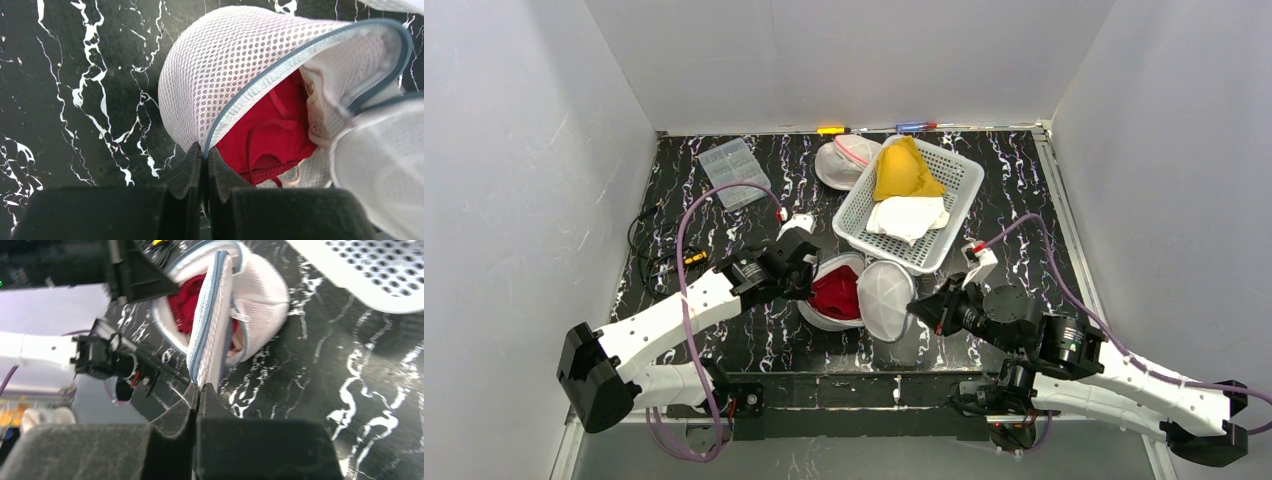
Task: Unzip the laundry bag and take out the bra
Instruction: Open the laundry bag at the center of the board.
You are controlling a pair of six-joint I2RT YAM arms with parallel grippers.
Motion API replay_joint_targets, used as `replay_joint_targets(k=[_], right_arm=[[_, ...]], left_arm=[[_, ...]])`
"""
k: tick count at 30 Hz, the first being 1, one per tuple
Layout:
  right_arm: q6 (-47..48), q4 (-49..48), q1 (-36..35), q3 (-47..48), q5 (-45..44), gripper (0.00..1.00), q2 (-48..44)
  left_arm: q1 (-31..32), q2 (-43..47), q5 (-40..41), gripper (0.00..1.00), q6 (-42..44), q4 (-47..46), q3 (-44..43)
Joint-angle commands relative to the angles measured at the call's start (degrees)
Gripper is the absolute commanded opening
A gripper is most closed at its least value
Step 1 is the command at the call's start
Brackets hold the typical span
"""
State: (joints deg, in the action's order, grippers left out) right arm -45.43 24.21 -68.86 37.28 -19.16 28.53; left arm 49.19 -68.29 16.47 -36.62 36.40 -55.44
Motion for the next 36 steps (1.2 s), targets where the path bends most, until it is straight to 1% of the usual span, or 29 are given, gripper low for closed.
replay_joint_targets(k=[1,2,3,4,6,7,9,11,13,15,19,22,25,30,32,36], right_arm=[[-4.29,6.69,-0.13,-0.77,-11.12,0.01,-3.34],[-5.07,7.19,-0.13,-1.34,-12.03,0.02,-4.05],[-5.59,7.68,-0.13,-1.80,-12.58,0.07,-4.60],[-5.96,8.35,-0.13,-1.74,-13.32,0.13,-5.15],[-6.33,10.21,-0.11,-0.84,-15.00,0.30,-5.50],[-6.00,11.00,-0.13,0.05,-15.52,0.43,-5.40],[-4.26,12.07,-0.12,2.72,-16.15,0.58,-4.43],[-1.87,12.69,-0.13,6.25,-16.00,0.68,-2.36],[0.61,12.58,-0.08,9.36,-15.39,0.74,1.03],[2.46,11.27,-0.13,11.41,-14.27,0.78,4.12],[4.61,7.93,-0.13,13.38,-13.32,0.79,10.08],[5.55,6.79,-0.13,14.47,-15.02,0.80,13.63],[7.78,4.89,-0.13,15.04,-15.94,0.82,15.26],[8.79,-0.64,-0.13,12.45,-9.91,0.82,19.97],[7.96,-3.20,-0.11,10.76,-7.25,0.80,22.35],[6.70,-8.84,-0.11,6.69,-4.71,0.77,26.01]], left_arm=[[-0.38,3.11,-1.60,0.00,1.11,0.85,2.14],[-0.39,3.02,-1.94,0.00,1.30,0.94,2.22],[-0.40,2.89,-2.44,0.00,1.59,1.03,2.26],[-0.40,2.70,-2.83,0.00,1.82,1.02,2.31],[-0.35,2.29,-3.34,0.00,2.18,0.95,2.32],[-0.37,2.14,-3.56,0.00,2.31,0.95,2.35],[-0.38,1.90,-3.86,0.00,2.64,0.98,2.35],[-0.36,1.93,-4.08,0.00,2.84,0.89,2.44],[-0.38,2.06,-4.24,0.00,2.96,0.93,2.44],[-0.40,2.34,-4.49,0.00,3.04,0.88,2.55],[-0.35,2.77,-4.30,0.00,3.30,1.44,2.62],[-0.35,2.98,-4.25,0.00,3.61,2.09,2.70],[-0.41,3.36,-4.30,0.00,4.05,2.59,2.77],[-0.36,4.87,-3.86,0.00,3.62,3.58,2.80],[-0.34,5.97,-3.33,0.03,2.61,4.18,2.65],[-0.39,8.86,-2.54,0.13,0.02,6.01,2.29]])
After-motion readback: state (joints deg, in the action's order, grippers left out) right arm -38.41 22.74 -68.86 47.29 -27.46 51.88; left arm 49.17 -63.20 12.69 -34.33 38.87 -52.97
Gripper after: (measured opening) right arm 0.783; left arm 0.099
